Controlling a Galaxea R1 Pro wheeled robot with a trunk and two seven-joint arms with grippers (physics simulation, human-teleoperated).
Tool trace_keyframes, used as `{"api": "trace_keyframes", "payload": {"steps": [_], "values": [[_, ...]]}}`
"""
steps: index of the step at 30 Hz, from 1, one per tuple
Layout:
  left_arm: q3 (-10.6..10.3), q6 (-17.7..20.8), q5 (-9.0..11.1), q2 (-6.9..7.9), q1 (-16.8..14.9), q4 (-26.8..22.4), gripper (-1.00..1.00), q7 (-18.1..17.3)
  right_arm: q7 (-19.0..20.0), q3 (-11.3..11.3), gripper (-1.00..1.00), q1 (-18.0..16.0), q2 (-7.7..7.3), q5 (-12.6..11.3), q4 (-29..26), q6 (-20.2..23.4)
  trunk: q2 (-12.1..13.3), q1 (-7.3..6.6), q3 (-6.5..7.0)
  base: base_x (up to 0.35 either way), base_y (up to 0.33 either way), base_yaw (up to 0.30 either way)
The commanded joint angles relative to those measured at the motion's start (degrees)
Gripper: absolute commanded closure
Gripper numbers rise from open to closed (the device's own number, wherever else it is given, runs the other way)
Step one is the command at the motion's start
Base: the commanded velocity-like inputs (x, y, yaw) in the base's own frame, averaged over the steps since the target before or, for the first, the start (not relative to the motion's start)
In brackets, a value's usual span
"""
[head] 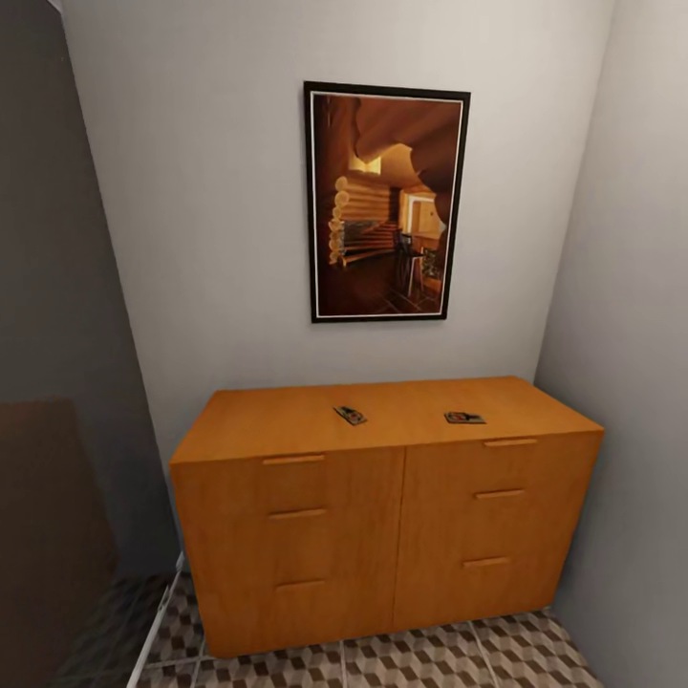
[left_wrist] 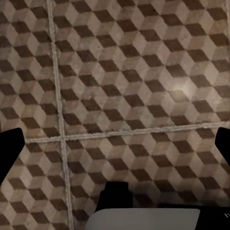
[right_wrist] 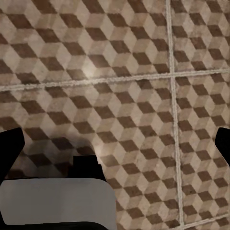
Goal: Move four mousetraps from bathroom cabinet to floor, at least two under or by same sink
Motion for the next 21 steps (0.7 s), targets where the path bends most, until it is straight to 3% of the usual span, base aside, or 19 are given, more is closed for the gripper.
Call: {"api": "trace_keyframes", "payload": {"steps": [1,21], "values": [[-0.5,-0.2,0.6,-0.01,0.0,0.1,-1.00,0.2,-0.2,-0.5,-1.00,-0.1,0.00,0.5,0.2,-0.3,0.0,0.01,-0.06,0.066,0.000,0.000],[-0.5,-0.2,0.6,-0.12,0.0,0.1,-1.00,0.2,-0.2,-0.5,-1.00,-0.1,0.00,0.5,0.2,-0.3,0.0,0.01,-0.06,0.015,0.000,0.000]]}}
